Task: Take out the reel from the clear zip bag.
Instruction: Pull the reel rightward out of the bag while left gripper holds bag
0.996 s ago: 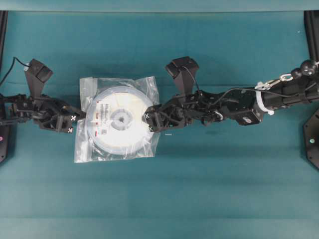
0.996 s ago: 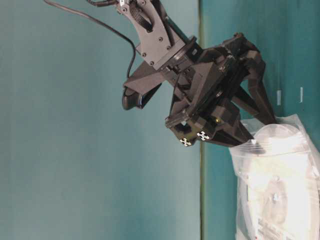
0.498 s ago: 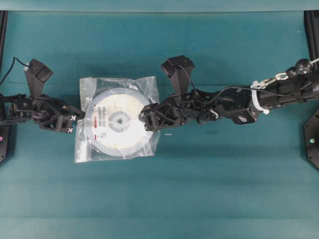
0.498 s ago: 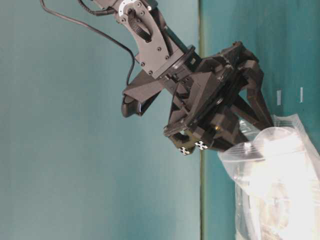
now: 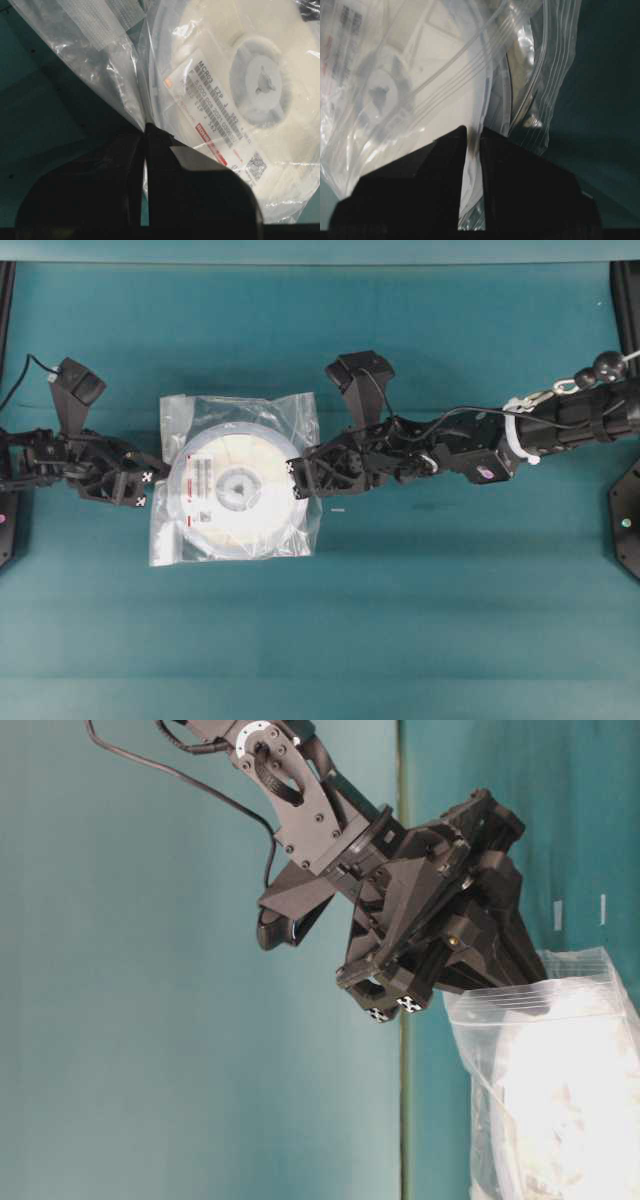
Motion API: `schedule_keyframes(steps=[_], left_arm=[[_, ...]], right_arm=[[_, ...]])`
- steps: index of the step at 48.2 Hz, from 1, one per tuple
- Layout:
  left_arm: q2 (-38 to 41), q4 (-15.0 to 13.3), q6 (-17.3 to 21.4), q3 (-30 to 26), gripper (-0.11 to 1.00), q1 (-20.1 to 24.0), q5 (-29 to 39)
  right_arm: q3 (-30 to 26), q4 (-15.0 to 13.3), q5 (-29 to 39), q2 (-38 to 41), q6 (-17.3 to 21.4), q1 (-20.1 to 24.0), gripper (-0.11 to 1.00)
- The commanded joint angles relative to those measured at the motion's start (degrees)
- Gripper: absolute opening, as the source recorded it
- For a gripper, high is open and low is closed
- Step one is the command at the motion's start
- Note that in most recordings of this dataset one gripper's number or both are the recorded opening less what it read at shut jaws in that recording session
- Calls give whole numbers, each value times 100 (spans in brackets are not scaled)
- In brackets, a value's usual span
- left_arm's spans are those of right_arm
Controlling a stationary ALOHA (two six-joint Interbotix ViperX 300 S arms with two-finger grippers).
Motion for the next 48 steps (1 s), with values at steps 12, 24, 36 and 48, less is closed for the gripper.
schedule_keyframes(steps=[12,24,36,48], left_arm=[[-9,18,9,-70,1,-9,-26],[-9,18,0,-70,1,-9,-26],[-9,18,9,-62,1,-9,-26],[-18,18,9,-70,1,-9,-26]], right_arm=[[325,149,-220,-211,53,18,4],[914,387,-519,-562,53,-18,3],[1371,413,-527,-940,53,-35,3],[1767,431,-519,-1257,53,-53,3]])
